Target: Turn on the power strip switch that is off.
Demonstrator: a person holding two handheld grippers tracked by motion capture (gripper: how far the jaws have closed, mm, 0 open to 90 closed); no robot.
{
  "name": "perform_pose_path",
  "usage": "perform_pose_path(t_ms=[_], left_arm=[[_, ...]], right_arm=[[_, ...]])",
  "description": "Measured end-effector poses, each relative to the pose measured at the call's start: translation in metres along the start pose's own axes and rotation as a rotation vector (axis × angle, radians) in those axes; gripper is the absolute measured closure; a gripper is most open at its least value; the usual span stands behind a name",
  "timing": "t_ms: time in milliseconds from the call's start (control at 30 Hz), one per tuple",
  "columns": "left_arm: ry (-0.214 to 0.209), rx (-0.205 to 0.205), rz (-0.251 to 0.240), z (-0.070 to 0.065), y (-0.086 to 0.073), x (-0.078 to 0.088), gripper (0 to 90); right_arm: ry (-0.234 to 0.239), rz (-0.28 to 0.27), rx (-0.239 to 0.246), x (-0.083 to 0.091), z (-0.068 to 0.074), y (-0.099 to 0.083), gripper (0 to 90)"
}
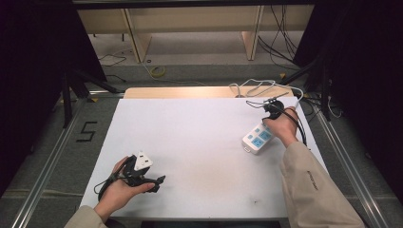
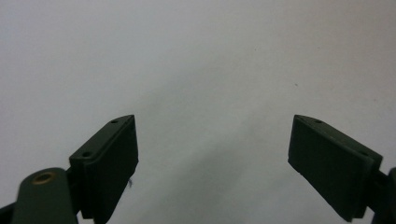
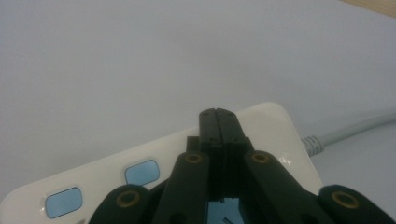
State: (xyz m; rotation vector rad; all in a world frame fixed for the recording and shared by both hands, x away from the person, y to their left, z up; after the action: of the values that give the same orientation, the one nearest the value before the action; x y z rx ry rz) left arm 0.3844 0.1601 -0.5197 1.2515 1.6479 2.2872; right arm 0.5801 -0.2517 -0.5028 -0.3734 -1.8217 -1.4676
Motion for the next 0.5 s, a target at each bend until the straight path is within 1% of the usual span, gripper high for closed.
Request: perform_pose_path(t_ms=[100, 233, 433, 500], left_arm=[[0.001, -0.001, -0.001, 0.0, 0.0, 0.0, 15.7], [0.003, -0.001, -0.002, 0.0, 0.0, 0.0, 15.6], [0.003, -0.001, -0.001, 0.0, 0.0, 0.0, 15.6], [0.005, -0.001, -0.001, 0.0, 0.0, 0.0, 15.6]], right_arm=[[-0.002, -0.009, 0.002, 0.003, 0.0, 0.001, 89.8], [0.007, -0.022, 0.004, 0.007, 0.001, 0.001, 87.6], [0.022, -0.053, -0.008, 0.017, 0.005, 0.0, 84.1], [0.024, -0.058, -0.003, 0.018, 0.005, -0.001, 83.6]])
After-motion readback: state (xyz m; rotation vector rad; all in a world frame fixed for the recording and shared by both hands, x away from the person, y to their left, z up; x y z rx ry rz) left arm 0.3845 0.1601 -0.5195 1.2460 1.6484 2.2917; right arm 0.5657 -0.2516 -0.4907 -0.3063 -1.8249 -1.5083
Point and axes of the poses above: each handheld gripper's, and its own axes: x roughly backward along the jaws, y roughly out of its top, z roughly to its left, the point moved 8 cm from there along -x, roughly forward along the jaws, and after that the axes turned 11 degrees about -z, right-handed, at the moved point
